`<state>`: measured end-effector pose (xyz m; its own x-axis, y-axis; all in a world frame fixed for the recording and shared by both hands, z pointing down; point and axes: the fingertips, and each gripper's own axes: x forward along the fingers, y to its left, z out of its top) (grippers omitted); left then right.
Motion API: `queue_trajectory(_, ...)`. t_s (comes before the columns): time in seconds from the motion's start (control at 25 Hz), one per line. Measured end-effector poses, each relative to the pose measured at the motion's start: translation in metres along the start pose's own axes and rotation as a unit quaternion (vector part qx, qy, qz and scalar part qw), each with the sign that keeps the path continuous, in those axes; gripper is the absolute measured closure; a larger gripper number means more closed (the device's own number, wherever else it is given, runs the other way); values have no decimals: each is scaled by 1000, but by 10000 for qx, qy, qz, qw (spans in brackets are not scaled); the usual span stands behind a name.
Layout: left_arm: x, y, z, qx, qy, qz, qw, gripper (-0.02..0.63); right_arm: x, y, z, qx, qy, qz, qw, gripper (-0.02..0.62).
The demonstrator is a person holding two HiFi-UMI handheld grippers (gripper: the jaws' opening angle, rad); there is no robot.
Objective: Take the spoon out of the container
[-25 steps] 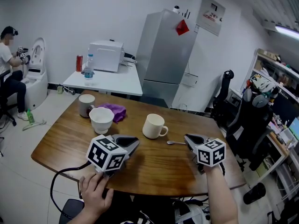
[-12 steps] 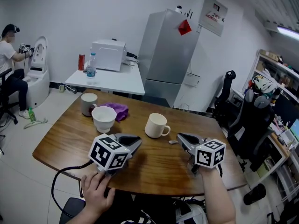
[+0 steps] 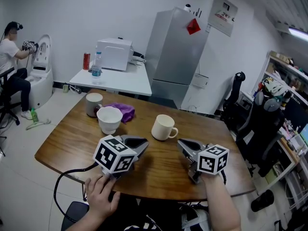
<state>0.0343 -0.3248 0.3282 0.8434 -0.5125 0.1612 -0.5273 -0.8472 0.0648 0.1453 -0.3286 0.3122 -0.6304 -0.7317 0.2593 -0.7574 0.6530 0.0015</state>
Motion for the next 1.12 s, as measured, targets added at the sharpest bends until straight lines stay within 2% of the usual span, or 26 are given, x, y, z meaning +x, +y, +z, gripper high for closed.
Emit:
queue_trajectory(0.32,0,-1,1,2,2,3,10000,583,12,20,-4,-25,1,315,9995,592)
queue_trajectory(0.96,-1,0,0,3,-1,-1,10000,583,24,47,-11,-17,-57,611,9981,592)
queue_trajectory(1.12,-2,0,0,3,5,-4,10000,583,24,50,-11,137,-162,684,9974,592)
